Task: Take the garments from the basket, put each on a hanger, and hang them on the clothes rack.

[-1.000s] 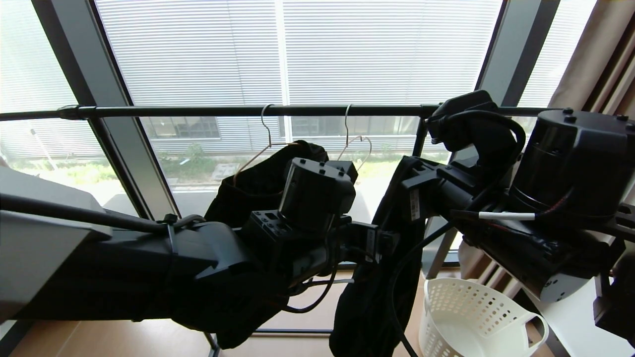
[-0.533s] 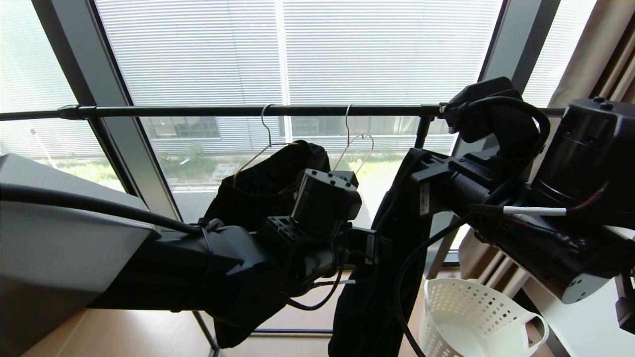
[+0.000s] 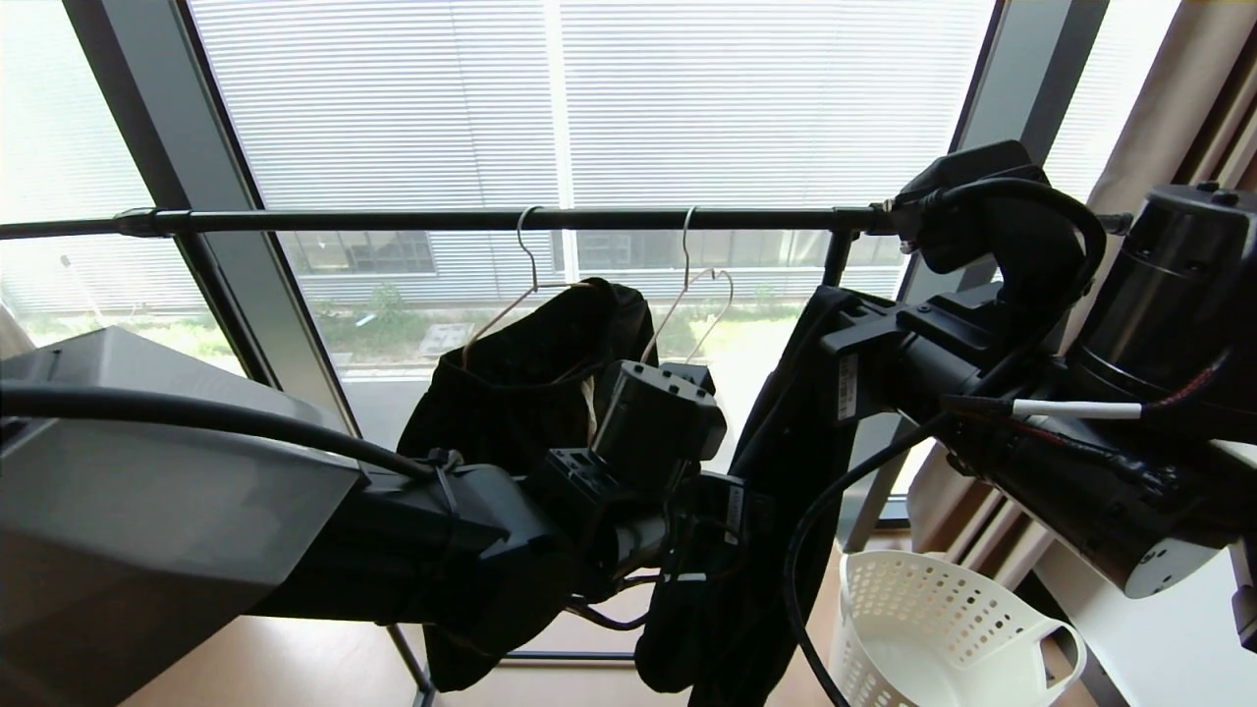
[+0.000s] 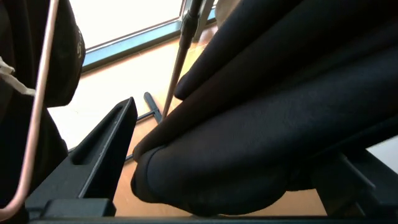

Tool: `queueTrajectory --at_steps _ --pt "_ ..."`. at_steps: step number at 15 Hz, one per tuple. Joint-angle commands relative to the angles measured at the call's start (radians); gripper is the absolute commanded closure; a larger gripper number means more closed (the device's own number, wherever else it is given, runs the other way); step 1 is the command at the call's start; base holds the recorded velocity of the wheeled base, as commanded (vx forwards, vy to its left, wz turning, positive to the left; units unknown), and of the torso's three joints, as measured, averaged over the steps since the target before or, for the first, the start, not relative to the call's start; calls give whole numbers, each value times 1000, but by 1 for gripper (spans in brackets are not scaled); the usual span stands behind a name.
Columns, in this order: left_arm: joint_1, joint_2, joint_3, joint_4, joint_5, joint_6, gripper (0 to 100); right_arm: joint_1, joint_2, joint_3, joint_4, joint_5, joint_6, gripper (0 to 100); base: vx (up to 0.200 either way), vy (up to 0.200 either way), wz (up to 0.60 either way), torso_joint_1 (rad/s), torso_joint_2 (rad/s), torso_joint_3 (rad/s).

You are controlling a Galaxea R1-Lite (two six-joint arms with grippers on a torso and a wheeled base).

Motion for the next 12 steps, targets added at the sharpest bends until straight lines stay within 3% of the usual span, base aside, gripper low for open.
queueTrajectory --at_steps 1,5,6,12 --pt "-8 21 11 0 1 0 0 1 -14 4 1 0 0 100 0 0 0 0 0 0" --pt "-19 12 44 0 24 -7 0 -9 -40 4 1 0 -5 100 0 0 0 0 0 0" --pt "-32 -11 64 0 45 -7 100 -26 -40 2 1 0 -6 100 0 0 0 0 0 0" --pt "-57 -228 224 0 84 6 100 -171 -37 4 3 37 -29 100 0 0 0 0 0 0"
